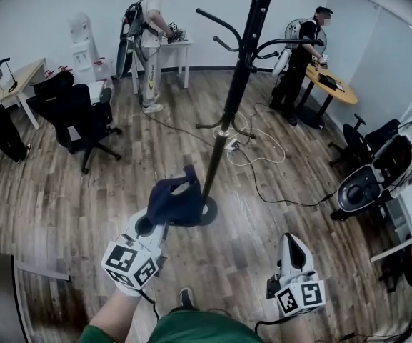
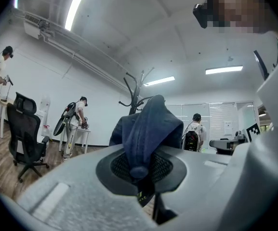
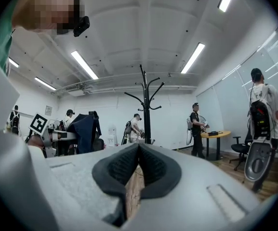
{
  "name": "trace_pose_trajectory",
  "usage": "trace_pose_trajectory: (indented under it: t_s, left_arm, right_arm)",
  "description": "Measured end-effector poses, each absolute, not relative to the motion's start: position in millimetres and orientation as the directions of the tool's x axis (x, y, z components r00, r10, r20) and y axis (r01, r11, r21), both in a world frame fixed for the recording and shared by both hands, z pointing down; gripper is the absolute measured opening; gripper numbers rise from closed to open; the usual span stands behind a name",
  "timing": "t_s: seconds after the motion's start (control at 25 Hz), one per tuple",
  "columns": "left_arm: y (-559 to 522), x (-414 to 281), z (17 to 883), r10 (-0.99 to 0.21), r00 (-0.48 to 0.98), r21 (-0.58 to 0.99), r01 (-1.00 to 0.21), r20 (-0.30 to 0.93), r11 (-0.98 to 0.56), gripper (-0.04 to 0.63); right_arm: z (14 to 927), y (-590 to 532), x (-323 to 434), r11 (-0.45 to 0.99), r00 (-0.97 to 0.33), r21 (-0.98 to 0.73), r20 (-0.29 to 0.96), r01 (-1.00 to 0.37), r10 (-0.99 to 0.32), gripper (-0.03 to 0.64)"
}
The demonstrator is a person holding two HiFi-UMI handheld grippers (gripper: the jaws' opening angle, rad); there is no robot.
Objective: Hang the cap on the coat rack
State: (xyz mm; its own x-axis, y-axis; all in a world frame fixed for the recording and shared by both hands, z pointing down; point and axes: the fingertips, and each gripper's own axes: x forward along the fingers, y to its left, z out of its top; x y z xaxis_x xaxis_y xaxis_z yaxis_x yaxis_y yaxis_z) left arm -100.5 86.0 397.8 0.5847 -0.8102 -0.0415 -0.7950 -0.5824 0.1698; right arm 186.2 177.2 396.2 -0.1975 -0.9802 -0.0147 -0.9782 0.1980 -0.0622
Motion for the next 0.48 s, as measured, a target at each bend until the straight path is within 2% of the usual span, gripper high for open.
trace_pose_trajectory:
  t_s: [0.48]
  left_arm:
    - [50, -132, 403, -0.827, 0.562, 0.195, -0.809, -0.024, -0.555, 0.026]
  right_arm:
    - [402, 132, 160, 0.228, -0.229, -0.069, 0.007, -0.971, -0.973, 0.002]
